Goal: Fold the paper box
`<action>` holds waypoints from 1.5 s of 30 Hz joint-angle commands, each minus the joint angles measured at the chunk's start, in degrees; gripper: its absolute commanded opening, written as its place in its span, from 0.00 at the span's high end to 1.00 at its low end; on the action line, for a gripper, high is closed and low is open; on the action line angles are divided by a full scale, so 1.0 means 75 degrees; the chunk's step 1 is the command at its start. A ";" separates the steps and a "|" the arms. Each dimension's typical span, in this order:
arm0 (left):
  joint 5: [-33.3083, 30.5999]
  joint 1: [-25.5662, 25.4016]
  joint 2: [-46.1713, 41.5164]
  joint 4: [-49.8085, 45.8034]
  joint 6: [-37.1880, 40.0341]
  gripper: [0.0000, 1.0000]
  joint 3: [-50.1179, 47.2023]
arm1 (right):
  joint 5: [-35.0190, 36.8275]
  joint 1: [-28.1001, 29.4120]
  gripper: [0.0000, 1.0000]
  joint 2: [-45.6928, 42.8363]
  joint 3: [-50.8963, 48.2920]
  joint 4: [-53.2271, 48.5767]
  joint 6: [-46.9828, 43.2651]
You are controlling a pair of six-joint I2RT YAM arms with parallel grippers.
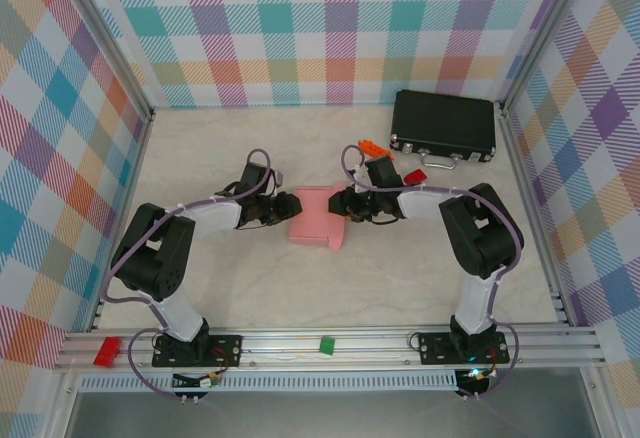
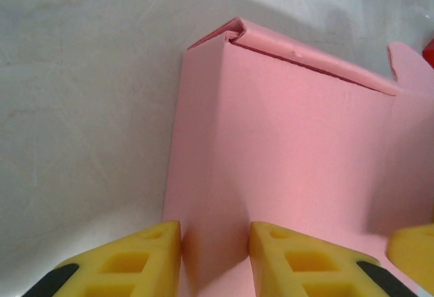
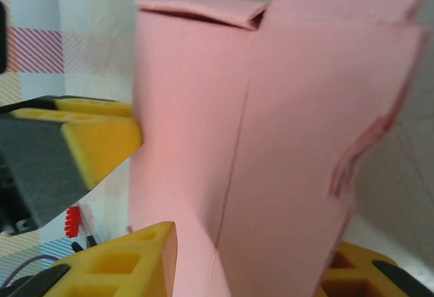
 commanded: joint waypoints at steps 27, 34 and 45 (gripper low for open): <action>0.1127 0.0500 0.1229 0.1377 -0.0786 0.64 -0.0087 | -0.0237 0.0339 0.62 0.0458 0.2492 -0.1141 -0.0465; 0.0579 0.0761 0.0748 0.0723 -0.0571 0.63 0.0022 | 0.0501 0.0338 0.61 0.0220 0.2907 -0.1964 -0.0845; -0.0373 0.0762 -0.0300 -0.0863 0.0223 0.52 0.0712 | 0.0799 0.0323 0.52 -0.0237 0.3292 -0.2399 -0.1046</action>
